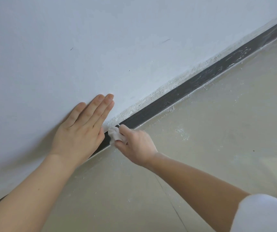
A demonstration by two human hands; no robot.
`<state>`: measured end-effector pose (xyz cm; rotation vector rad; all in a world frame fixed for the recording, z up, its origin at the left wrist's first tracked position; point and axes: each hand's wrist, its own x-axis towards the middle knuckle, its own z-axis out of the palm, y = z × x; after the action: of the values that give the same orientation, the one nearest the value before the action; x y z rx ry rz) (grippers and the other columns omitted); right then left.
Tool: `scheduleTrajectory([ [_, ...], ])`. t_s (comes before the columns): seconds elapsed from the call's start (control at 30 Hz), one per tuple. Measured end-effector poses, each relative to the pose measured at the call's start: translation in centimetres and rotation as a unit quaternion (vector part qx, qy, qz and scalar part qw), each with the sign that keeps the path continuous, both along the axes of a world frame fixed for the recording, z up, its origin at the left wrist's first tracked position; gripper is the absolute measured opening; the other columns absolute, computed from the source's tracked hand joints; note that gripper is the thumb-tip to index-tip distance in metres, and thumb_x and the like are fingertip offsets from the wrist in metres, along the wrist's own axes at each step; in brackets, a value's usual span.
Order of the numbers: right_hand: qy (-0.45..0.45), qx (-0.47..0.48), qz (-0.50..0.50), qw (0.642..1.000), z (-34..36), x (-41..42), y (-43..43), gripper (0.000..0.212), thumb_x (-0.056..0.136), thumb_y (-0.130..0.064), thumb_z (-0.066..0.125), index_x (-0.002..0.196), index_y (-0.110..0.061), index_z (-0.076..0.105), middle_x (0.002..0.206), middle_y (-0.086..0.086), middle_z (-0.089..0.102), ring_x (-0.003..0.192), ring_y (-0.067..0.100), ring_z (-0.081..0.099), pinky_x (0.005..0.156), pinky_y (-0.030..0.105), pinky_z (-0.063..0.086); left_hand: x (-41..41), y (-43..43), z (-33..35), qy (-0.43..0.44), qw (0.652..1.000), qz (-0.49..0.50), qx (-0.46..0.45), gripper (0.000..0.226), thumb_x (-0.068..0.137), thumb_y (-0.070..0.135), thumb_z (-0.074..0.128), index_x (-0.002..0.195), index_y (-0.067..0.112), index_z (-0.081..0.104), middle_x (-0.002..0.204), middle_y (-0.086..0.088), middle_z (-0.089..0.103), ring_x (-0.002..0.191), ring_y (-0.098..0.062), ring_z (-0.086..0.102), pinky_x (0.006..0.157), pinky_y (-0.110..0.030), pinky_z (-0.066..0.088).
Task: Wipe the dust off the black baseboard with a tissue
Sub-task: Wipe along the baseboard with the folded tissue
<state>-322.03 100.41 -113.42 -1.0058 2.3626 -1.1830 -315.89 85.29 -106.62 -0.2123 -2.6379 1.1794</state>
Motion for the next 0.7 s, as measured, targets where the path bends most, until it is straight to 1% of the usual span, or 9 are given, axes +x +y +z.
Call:
scheduleTrajectory([
  [0.1, 0.035, 0.011, 0.006, 0.999, 0.1, -2.3, 0.3, 0.03, 0.09, -0.031, 0.058, 0.079, -0.019, 0.033, 0.069, 0.006, 0.058, 0.061, 0.034, 0.053, 0.055, 0.035, 0.038, 0.1, 0.4, 0.3, -0.001, 1.0, 0.006, 0.026, 0.066, 0.093, 0.026, 0.033, 0.154, 0.011, 0.015, 0.162, -0.002, 0.007, 0.147, -0.017, 0.008, 0.119, -0.034, 0.0],
  [0.17, 0.076, 0.019, -0.001, 0.997, -0.1, -4.4, 1.9, 0.025, 0.091, -0.032, 0.057, 0.083, -0.016, 0.039, 0.077, 0.009, 0.065, 0.065, 0.034, 0.059, 0.056, 0.035, 0.04, 0.1, 0.7, 0.3, -0.001, 0.998, 0.009, 0.055, 0.067, 0.092, 0.024, 0.035, 0.154, 0.01, 0.015, 0.162, -0.001, 0.008, 0.147, -0.017, 0.008, 0.12, -0.034, 0.001],
  [0.27, 0.1, 0.037, -0.046, 0.993, -0.9, -6.9, 4.4, 0.027, 0.091, -0.03, 0.058, 0.081, -0.018, 0.035, 0.072, 0.007, 0.06, 0.062, 0.032, 0.054, 0.056, 0.031, 0.031, 0.1, 1.1, 0.1, 0.0, 0.998, 0.023, 0.066, 0.068, 0.092, 0.024, 0.034, 0.154, 0.01, 0.012, 0.162, -0.002, 0.005, 0.148, -0.018, 0.005, 0.12, -0.036, -0.001],
  [0.33, 0.058, 0.05, -0.13, 0.989, -1.4, -8.7, 6.1, 0.027, 0.091, -0.029, 0.054, 0.08, -0.017, 0.034, 0.062, 0.002, 0.05, 0.059, 0.03, 0.046, 0.056, 0.032, 0.03, 0.0, 1.4, -0.1, -0.002, 0.997, 0.033, 0.069, 0.068, 0.092, 0.025, 0.032, 0.154, 0.009, 0.01, 0.162, -0.003, 0.003, 0.148, -0.018, 0.003, 0.12, -0.037, -0.003],
  [0.43, -0.012, 0.023, -0.287, 0.958, -1.9, -10.9, 8.7, 0.026, 0.09, -0.025, 0.05, 0.074, -0.015, 0.032, 0.054, -0.002, 0.039, 0.054, 0.024, 0.04, 0.053, 0.032, 0.029, -0.7, 2.0, -0.2, -0.002, 0.997, 0.035, 0.071, 0.068, 0.092, 0.025, 0.031, 0.154, 0.007, 0.01, 0.162, -0.005, 0.001, 0.148, -0.019, 0.003, 0.121, -0.037, -0.003],
  [0.47, -0.013, 0.017, -0.306, 0.952, -1.9, -11.1, 9.3, 0.027, 0.089, -0.024, 0.05, 0.072, -0.015, 0.032, 0.053, -0.002, 0.038, 0.051, 0.022, 0.037, 0.051, 0.031, 0.029, -1.2, 2.4, -0.2, -0.001, 0.997, 0.03, 0.075, 0.068, 0.092, 0.025, 0.031, 0.154, 0.007, 0.01, 0.162, -0.005, 0.001, 0.148, -0.019, 0.003, 0.121, -0.037, -0.004],
  [0.53, -0.015, 0.043, -0.263, 0.964, -1.5, -10.4, 9.8, 0.03, 0.09, -0.026, 0.05, 0.068, -0.019, 0.03, 0.052, -0.002, 0.037, 0.05, 0.023, 0.037, 0.049, 0.031, 0.027, -2.6, 3.2, -0.3, 0.004, 0.996, 0.018, 0.084, 0.069, 0.091, 0.025, 0.032, 0.154, 0.007, 0.01, 0.162, -0.006, 0.001, 0.148, -0.02, 0.003, 0.121, -0.038, -0.004],
  [0.6, 0.0, 0.091, -0.152, 0.984, -1.2, -9.0, 9.0, 0.037, 0.093, -0.026, 0.049, 0.065, -0.024, 0.025, 0.053, -0.002, 0.034, 0.054, 0.029, 0.039, 0.051, 0.031, 0.027, -4.3, 4.3, -0.5, 0.009, 0.997, 0.002, 0.08, 0.07, 0.091, 0.024, 0.032, 0.154, 0.007, 0.009, 0.162, -0.007, 0.001, 0.148, -0.021, 0.004, 0.121, -0.038, -0.002],
  [0.7, 0.08, 0.089, -0.034, 0.992, -1.6, -7.8, 6.9, 0.038, 0.094, -0.026, 0.05, 0.075, -0.027, 0.017, 0.063, -0.001, 0.045, 0.058, 0.031, 0.038, 0.052, 0.032, 0.03, -6.8, 5.9, -0.7, 0.016, 0.998, -0.022, 0.061, 0.07, 0.089, 0.023, 0.032, 0.154, 0.007, 0.01, 0.162, -0.007, 0.001, 0.148, -0.021, 0.005, 0.119, -0.039, 0.003],
])
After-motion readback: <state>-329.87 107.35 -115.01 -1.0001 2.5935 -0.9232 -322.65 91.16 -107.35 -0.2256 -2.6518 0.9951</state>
